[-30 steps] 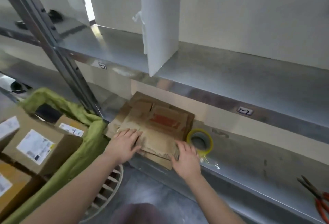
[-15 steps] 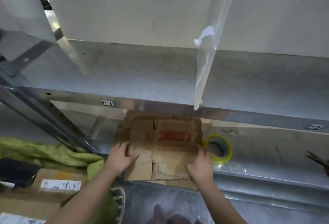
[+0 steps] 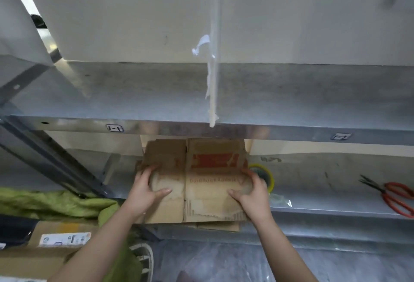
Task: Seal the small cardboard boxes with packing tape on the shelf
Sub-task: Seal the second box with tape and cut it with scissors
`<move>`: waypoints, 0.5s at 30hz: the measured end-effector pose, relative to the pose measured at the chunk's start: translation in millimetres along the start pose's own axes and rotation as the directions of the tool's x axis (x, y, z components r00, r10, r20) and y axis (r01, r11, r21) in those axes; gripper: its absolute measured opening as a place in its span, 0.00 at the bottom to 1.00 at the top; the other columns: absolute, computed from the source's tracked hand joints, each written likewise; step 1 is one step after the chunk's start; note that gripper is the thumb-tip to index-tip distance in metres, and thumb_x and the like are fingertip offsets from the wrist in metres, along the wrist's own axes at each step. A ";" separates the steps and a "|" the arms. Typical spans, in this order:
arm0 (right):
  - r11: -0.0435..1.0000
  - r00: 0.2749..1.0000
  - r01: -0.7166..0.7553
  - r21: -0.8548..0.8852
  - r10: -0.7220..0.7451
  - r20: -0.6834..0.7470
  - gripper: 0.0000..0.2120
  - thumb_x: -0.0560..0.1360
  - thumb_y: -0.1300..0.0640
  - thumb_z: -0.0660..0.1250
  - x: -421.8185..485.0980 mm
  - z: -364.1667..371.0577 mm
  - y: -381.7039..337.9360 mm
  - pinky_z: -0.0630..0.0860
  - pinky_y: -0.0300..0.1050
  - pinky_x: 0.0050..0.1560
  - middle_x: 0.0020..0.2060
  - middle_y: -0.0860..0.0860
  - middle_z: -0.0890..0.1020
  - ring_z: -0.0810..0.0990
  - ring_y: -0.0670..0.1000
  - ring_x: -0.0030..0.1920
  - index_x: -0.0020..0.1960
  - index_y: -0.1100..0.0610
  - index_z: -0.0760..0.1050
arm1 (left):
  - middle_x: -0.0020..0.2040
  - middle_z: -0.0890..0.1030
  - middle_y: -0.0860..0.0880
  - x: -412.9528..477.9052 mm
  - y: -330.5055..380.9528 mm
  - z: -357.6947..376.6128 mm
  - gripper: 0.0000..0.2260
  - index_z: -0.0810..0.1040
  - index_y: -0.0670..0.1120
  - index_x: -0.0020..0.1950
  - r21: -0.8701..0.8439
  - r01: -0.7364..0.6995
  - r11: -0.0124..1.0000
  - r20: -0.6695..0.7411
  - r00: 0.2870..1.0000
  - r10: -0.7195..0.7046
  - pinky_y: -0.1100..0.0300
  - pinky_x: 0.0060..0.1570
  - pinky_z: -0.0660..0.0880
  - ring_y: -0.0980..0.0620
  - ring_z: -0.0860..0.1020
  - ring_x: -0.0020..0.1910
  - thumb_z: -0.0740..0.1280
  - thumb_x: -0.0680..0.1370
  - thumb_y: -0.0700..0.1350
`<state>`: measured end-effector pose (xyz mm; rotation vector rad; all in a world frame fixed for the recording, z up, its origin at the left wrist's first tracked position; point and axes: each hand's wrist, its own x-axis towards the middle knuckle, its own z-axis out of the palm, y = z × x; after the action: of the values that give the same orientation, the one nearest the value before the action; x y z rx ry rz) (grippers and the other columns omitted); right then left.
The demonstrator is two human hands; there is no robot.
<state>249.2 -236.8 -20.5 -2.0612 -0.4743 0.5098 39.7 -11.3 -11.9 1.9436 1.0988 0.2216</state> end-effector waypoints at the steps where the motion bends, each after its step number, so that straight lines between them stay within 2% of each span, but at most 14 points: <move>1: 1.000 1.000 0.025 0.010 -0.025 -0.009 0.35 0.63 0.58 0.81 0.2 -13.6 6.1 0.66 0.40 0.62 0.60 0.51 0.73 0.72 0.50 0.61 0.66 0.49 0.73 | 0.71 0.62 0.47 -5.2 9.6 8.5 0.38 0.64 0.56 0.73 0.005 -0.014 1.000 0.013 1.000 0.013 0.50 0.70 0.63 0.46 0.65 0.70 0.79 0.67 0.51; 5: 0.998 0.998 0.056 -0.001 -0.056 -0.007 0.41 0.63 0.59 0.81 3.0 -83.2 44.9 0.64 0.39 0.62 0.63 0.54 0.72 0.70 0.48 0.60 0.72 0.49 0.67 | 0.71 0.60 0.50 -26.4 55.7 72.9 0.39 0.62 0.59 0.74 -0.041 -0.067 0.997 0.017 0.998 0.068 0.50 0.70 0.62 0.48 0.65 0.70 0.79 0.67 0.51; 10: 0.999 0.999 0.044 0.017 -0.045 0.002 0.47 0.66 0.59 0.80 15.2 -194.8 103.9 0.61 0.44 0.68 0.68 0.54 0.66 0.66 0.52 0.70 0.77 0.52 0.58 | 0.72 0.59 0.52 -63.6 125.7 183.8 0.43 0.56 0.61 0.74 -0.170 -0.056 0.984 -0.023 0.998 0.053 0.47 0.70 0.61 0.48 0.63 0.70 0.78 0.68 0.48; 13: 0.999 0.999 0.037 0.031 -0.037 0.016 0.46 0.66 0.60 0.80 20.3 -255.5 132.4 0.60 0.41 0.66 0.64 0.50 0.65 0.66 0.48 0.67 0.77 0.51 0.58 | 0.72 0.58 0.54 -84.8 164.0 235.1 0.47 0.53 0.64 0.74 -0.253 -0.065 0.965 0.022 0.997 0.073 0.47 0.71 0.60 0.50 0.61 0.71 0.80 0.64 0.54; 15: 0.999 1.000 0.030 0.041 -0.031 0.006 0.46 0.65 0.62 0.80 25.1 -289.8 147.8 0.60 0.41 0.67 0.65 0.50 0.65 0.65 0.45 0.65 0.76 0.51 0.59 | 0.73 0.57 0.57 -93.5 190.4 261.8 0.52 0.50 0.63 0.75 -0.283 -0.047 0.958 0.097 0.992 0.077 0.49 0.71 0.61 0.53 0.60 0.71 0.80 0.60 0.61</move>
<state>442.6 -499.5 -11.9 -2.0106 -0.4945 0.5043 237.2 -284.3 -4.1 1.7166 0.8857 0.2878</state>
